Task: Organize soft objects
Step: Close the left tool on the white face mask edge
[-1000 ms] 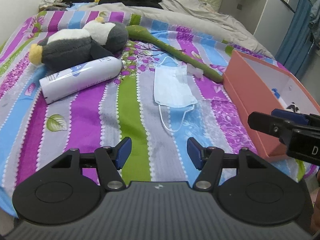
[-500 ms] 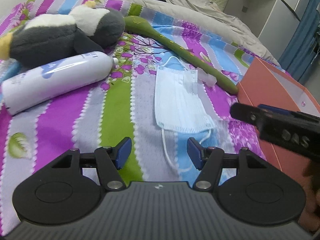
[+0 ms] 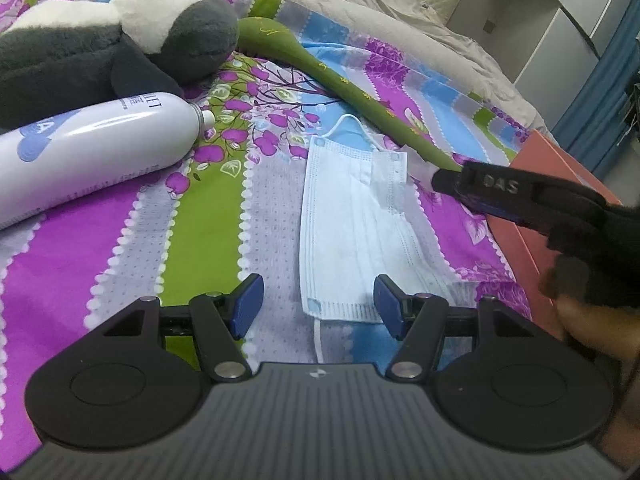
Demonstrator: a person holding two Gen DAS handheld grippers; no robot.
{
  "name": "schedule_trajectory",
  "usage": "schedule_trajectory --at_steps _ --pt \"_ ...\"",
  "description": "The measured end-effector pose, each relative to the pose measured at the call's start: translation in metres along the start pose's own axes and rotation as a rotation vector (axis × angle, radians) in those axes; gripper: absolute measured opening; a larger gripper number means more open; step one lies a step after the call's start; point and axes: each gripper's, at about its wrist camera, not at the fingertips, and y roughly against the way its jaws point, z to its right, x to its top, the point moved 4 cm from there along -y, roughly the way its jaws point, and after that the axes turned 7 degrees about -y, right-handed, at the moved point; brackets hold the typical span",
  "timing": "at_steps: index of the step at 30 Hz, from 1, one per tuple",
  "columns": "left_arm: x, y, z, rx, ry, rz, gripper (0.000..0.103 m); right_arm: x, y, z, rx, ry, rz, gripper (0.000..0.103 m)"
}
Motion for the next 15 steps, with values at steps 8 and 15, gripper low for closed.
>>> schedule_trajectory --at_steps 8,15 --pt "0.0 -0.01 0.011 -0.015 -0.058 -0.003 0.046 0.006 -0.037 0.006 -0.021 -0.064 0.011 0.046" --pt "-0.002 -0.014 0.016 -0.024 -0.076 -0.003 0.02 0.002 -0.055 0.012 -0.024 -0.092 -0.013 0.03"
